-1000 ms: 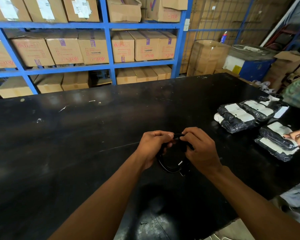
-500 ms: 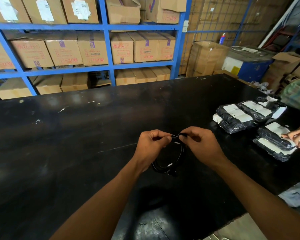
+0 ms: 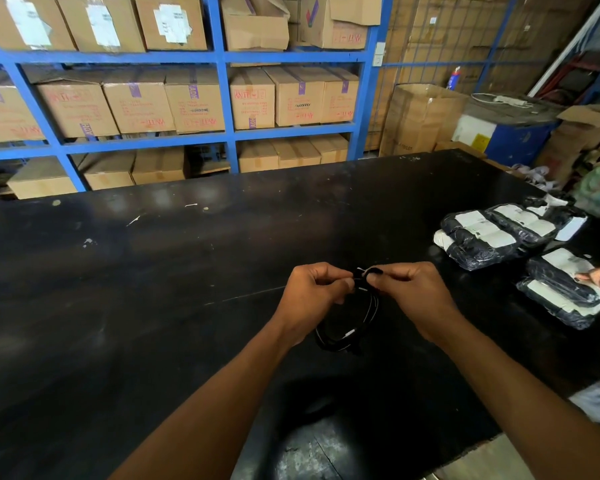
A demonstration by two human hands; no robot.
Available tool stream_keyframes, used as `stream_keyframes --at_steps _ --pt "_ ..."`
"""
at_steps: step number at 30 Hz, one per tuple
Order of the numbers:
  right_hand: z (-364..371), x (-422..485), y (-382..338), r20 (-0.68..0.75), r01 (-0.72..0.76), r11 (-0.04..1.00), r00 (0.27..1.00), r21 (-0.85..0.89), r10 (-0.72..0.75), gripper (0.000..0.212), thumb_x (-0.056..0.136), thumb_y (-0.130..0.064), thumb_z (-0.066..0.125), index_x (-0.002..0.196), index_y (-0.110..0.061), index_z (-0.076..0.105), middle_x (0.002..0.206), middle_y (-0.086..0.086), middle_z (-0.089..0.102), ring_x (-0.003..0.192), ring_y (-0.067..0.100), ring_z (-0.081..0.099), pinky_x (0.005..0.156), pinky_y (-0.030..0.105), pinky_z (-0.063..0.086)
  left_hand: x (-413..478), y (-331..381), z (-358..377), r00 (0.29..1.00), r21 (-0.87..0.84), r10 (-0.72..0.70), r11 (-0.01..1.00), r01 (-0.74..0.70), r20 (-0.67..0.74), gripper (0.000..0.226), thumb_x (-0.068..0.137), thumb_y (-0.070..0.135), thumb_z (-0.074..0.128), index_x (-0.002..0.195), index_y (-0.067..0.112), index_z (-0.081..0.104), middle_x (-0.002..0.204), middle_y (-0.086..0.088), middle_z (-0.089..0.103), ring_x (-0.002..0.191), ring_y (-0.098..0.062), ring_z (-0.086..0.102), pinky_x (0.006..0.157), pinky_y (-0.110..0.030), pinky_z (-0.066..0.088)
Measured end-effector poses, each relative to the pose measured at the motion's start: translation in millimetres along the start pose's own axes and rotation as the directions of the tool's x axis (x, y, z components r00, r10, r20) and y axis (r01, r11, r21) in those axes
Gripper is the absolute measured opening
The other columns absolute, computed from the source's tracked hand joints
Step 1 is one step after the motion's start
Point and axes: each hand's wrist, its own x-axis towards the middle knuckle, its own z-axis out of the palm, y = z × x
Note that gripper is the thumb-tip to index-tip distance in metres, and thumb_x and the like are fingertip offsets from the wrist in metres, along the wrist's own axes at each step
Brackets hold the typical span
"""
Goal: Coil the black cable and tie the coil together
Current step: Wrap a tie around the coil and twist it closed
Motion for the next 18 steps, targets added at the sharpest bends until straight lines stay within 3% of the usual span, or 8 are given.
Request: stream_keyframes --at_steps 2,4,7,10,18 --pt "8.0 -4.8 2.0 -0.097 0.163 0.986 0.981 -0.03 -0.166 0.023 0.087 -0.001 0.068 0.094 -0.021 0.076 0.093 -0.004 0.076 0.09 0.007 0.072 0.081 0.02 0.056 2.0 3.2 0.0 0.999 -0.08 -0.04 0.996 0.04 0.0 0.01 0.091 0.003 0.066 0.096 0.007 0.074 0.091 -0.01 0.075 0.072 -0.003 0.067 0.064 -0.015 0.05" --pt "12.1 -7.0 2.2 -0.135 0.209 0.977 0.968 -0.035 -0.212 0.025 0.087 -0.002 0.069 0.092 -0.025 0.075 0.09 -0.007 0.075 0.088 0.004 0.072 0.078 0.018 0.056 3.2 4.9 -0.8 0.999 -0.092 -0.032 0.995 0.032 0.0 0.01 0.09 0.003 0.066 0.095 0.007 0.074 0.094 -0.014 0.075 0.073 -0.004 0.067 0.064 -0.015 0.05" --pt "15.6 -6.5 2.2 -0.156 0.091 0.995 0.984 0.043 -0.083 0.018 0.086 -0.006 0.07 0.087 -0.023 0.078 0.085 -0.003 0.077 0.085 0.007 0.073 0.077 0.023 0.055 2.5 2.8 -1.4 0.999 0.012 0.037 0.999 -0.036 -0.016 0.008 0.089 0.004 0.069 0.089 0.01 0.074 0.083 -0.006 0.072 0.066 0.002 0.061 0.061 -0.014 0.048" --pt "17.2 -5.3 0.8 -0.143 -0.025 0.994 0.989 0.103 0.039 0.013 0.085 -0.008 0.071 0.083 -0.018 0.078 0.085 -0.001 0.077 0.085 0.009 0.072 0.076 0.024 0.052 1.7 -1.9 0.9 0.995 0.085 0.093 0.992 -0.09 -0.024 0.003 0.085 0.011 0.076 0.085 0.013 0.074 0.08 0.004 0.073 0.071 0.0 0.066 0.064 -0.016 0.049" --pt "8.8 -3.9 -4.0 -0.034 -0.108 0.984 0.993 0.142 0.114 0.01 0.08 -0.005 0.075 0.088 -0.011 0.077 0.09 0.003 0.077 0.09 0.016 0.073 0.081 0.031 0.055 -0.6 -3.4 -3.4 0.988 0.112 0.155 0.982 -0.153 -0.014 0.003 0.083 0.006 0.076 0.082 0.009 0.075 0.076 0.006 0.073 0.07 -0.001 0.066 0.064 -0.016 0.049"
